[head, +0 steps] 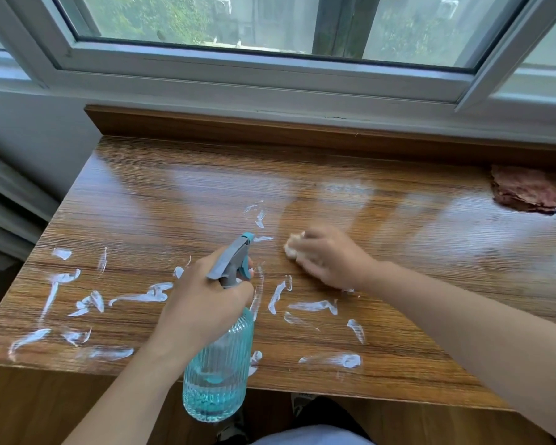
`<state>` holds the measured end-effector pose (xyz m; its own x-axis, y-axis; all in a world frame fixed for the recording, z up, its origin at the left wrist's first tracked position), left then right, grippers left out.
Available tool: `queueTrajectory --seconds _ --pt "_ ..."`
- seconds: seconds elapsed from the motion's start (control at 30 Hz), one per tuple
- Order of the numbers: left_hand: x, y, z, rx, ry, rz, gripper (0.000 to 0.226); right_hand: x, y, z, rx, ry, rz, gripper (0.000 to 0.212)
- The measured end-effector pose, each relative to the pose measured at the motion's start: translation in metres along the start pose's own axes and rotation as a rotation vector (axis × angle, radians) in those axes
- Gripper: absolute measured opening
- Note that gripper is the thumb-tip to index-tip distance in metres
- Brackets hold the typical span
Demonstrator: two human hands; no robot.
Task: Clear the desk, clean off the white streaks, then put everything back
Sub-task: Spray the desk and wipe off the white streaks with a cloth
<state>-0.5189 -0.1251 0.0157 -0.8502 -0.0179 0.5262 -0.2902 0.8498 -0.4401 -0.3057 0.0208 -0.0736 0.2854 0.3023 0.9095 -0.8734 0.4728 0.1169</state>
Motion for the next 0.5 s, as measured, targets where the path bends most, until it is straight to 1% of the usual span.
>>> queueTrajectory --seconds 0.03,0.1,0.13,0.17,0.2,0.23,0.27,0.3,0.37,0.43,0.5 --pt "-0.001 0.000 -0.001 0.004 0.007 0.005 0.027 0.000 -0.007 0.009 0.035 0.046 0.036 0.029" --pt "-0.002 0.001 -0.004 0.017 0.014 0.014 0.037 0.004 -0.010 0.008 0.016 0.086 0.061 0.029" --pt "-0.003 0.001 -0.005 0.018 0.008 0.017 0.040 0.009 -0.006 -0.001 -0.035 0.080 0.017 0.030" --pt "-0.004 0.001 -0.006 0.013 0.004 0.021 0.040 0.014 -0.001 -0.014 -0.109 0.051 -0.068 0.031" --pt "-0.005 0.001 -0.008 0.002 0.003 0.023 0.037 0.021 0.005 -0.030 -0.200 -0.015 -0.159 0.032" --pt "-0.006 0.001 -0.010 -0.011 0.003 0.023 0.029 0.027 0.009 -0.047 -0.303 -0.101 -0.213 0.033" --pt "-0.006 0.001 -0.011 -0.023 0.004 0.023 0.020 0.031 0.011 -0.060 -0.387 -0.173 -0.214 0.033" --pt "-0.007 0.001 -0.012 -0.037 0.009 0.024 0.015 0.031 0.012 -0.067 -0.429 -0.212 -0.187 0.033" --pt "-0.008 0.001 -0.013 -0.062 0.020 0.019 0.014 0.025 0.010 -0.065 -0.398 -0.196 -0.124 0.033" --pt "-0.009 0.001 -0.014 -0.075 0.012 0.012 0.015 0.014 0.000 -0.045 -0.228 -0.138 -0.064 0.036" --pt "-0.010 0.002 -0.013 -0.076 0.000 0.021 0.015 0.005 -0.016 -0.018 -0.076 -0.064 0.038 0.042"
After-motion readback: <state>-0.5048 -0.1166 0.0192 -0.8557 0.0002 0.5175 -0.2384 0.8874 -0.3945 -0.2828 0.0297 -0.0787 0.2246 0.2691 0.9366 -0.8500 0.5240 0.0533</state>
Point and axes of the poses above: each hand's wrist, its own y-axis towards the middle knuckle, its own x-axis out of the back of the hand, z = x × y, the point moved 2 cm from there along y, towards the middle knuckle, and after that the axes turned 8 degrees about x, right-handed, at the moved point
